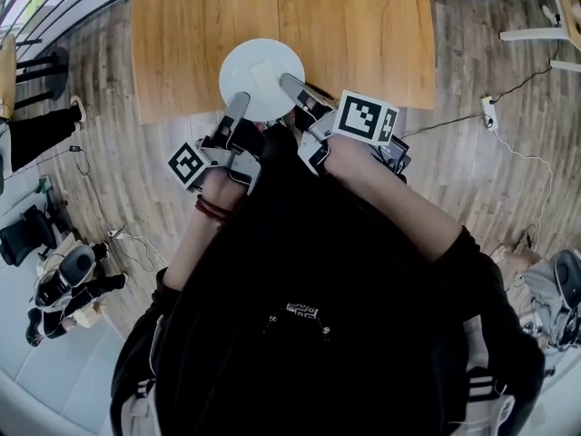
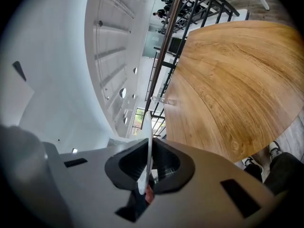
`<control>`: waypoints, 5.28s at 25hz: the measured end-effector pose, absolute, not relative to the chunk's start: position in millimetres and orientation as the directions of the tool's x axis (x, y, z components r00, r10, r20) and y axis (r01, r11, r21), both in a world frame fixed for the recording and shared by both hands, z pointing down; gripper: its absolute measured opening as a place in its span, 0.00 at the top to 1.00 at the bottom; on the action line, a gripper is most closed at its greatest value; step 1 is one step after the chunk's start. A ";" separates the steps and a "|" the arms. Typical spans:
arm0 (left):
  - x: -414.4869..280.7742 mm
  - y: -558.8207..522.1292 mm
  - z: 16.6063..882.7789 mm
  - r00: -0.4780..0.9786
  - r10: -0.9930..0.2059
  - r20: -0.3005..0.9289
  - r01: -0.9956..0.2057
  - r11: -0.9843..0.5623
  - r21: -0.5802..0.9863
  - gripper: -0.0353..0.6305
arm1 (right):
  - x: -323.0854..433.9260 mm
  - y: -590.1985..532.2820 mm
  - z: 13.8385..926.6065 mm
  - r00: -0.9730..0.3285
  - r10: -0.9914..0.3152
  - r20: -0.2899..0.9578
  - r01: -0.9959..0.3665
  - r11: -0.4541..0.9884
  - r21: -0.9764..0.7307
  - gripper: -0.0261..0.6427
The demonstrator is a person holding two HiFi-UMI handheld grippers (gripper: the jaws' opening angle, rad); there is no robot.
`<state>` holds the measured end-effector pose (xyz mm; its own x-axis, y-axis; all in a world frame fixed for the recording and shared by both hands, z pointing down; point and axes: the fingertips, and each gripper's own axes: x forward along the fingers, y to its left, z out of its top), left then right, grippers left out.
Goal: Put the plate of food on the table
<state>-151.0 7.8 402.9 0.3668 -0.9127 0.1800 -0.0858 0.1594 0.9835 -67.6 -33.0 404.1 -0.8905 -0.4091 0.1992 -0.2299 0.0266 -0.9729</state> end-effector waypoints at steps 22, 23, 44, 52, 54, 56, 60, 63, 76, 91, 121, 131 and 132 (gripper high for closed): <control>-206.9 -119.9 403.8 0.630 -0.771 0.093 -0.037 0.089 0.995 0.91 | -116.6 -136.3 394.0 -0.735 -0.634 0.241 -0.322 0.014 -0.947 0.91; -210.1 -122.0 405.1 0.633 -0.769 0.091 -0.033 0.091 0.995 0.91 | -120.1 -138.3 395.0 -0.732 -0.636 0.244 -0.325 0.011 -0.946 0.91; -218.4 -131.3 429.5 0.608 -0.782 0.137 -0.066 0.122 0.990 0.91 | -129.2 -152.3 423.6 -0.763 -0.595 0.252 -0.301 -0.017 -0.954 0.91; -236.4 -160.0 457.6 0.584 -0.792 0.175 -0.057 0.174 0.983 0.91 | -149.2 -183.8 454.4 -0.788 -0.547 0.283 -0.304 -0.054 -0.951 0.91; -236.5 -161.8 462.9 0.587 -0.790 0.177 -0.065 0.172 0.983 0.91 | -148.5 -185.6 458.8 -0.787 -0.546 0.285 -0.307 -0.054 -0.950 0.91; -233.7 -163.1 467.0 0.588 -0.789 0.179 -0.066 0.174 0.982 0.91 | -145.5 -186.7 463.0 -0.784 -0.552 0.283 -0.305 -0.054 -0.951 0.91; -228.6 -163.4 476.2 0.586 -0.788 0.190 -0.071 0.184 0.980 0.91 | -140.3 -186.9 473.3 -0.779 -0.561 0.280 -0.301 -0.057 -0.952 0.91; -229.5 -164.3 485.2 0.589 -0.784 0.199 -0.083 0.185 0.979 0.91 | -140.9 -186.8 483.1 -0.778 -0.560 0.283 -0.302 -0.061 -0.951 0.91; -233.7 -161.2 523.3 0.577 -0.786 0.224 -0.068 0.227 0.971 0.91 | -144.7 -184.1 520.3 -0.775 -0.545 0.320 -0.316 -0.105 -0.943 0.91; -238.8 -159.0 554.8 0.577 -0.786 0.222 -0.077 0.218 0.973 0.91 | -150.7 -181.0 554.6 -0.785 -0.502 0.363 -0.351 -0.123 -0.928 0.91; -243.6 -137.9 634.4 0.602 -0.616 0.508 -0.370 0.349 0.861 0.87 | -156.9 -167.5 628.9 -0.750 -0.358 0.556 -0.574 -0.065 -0.816 0.90; -239.7 -136.6 641.0 0.607 -0.559 0.565 -0.472 0.318 0.822 0.84 | -154.5 -166.0 636.9 -0.739 -0.342 0.581 -0.606 -0.041 -0.795 0.89; -239.5 -136.7 641.1 0.606 -0.554 0.570 -0.480 0.316 0.818 0.83 | -154.4 -166.0 637.2 -0.738 -0.341 0.582 -0.608 -0.037 -0.793 0.89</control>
<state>-239.5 -136.7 641.1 0.6064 -0.5542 0.5702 -0.4805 0.3159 0.8181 -154.4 -166.0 637.2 -0.7379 -0.3413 0.5822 -0.6083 -0.0373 -0.7929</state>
